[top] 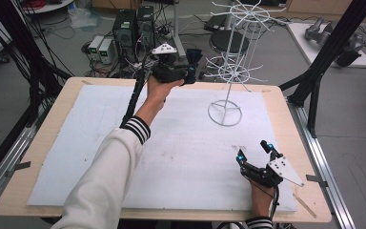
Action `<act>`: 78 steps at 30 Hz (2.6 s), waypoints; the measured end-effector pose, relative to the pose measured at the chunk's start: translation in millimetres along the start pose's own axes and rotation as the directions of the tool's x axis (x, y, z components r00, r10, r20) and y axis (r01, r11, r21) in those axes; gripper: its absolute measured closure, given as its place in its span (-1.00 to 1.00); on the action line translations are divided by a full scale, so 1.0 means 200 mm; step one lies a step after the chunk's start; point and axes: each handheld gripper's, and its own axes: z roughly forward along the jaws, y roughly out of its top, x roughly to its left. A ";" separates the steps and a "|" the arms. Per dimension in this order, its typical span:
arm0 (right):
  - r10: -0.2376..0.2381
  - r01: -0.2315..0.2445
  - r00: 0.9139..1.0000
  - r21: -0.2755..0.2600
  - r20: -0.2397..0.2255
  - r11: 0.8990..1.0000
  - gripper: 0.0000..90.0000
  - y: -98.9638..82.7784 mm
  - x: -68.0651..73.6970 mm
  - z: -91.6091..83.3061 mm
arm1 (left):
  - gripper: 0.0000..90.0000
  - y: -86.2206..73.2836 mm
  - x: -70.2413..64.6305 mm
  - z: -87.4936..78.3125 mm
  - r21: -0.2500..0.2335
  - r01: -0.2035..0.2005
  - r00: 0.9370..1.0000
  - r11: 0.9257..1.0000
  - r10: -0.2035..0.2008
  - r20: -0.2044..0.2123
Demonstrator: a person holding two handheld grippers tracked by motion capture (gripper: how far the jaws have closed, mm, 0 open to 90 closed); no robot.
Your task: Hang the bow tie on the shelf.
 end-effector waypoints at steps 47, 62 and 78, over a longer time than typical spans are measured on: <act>-0.001 0.001 1.000 0.000 0.001 1.000 -0.78 0.00 0.00 0.00 | 0.93 -0.04 -0.09 0.17 -0.057 0.063 0.995 0.996 -0.058 0.078; -0.002 0.002 1.000 0.001 0.000 1.000 -0.78 0.00 0.00 0.00 | 0.93 -0.05 -0.12 0.19 -0.039 0.043 0.995 0.998 -0.039 0.095; 0.007 -0.007 1.000 0.001 -0.002 1.000 -0.78 0.00 0.00 0.00 | 0.89 0.00 -0.20 0.24 0.015 0.001 0.996 1.000 -0.002 0.093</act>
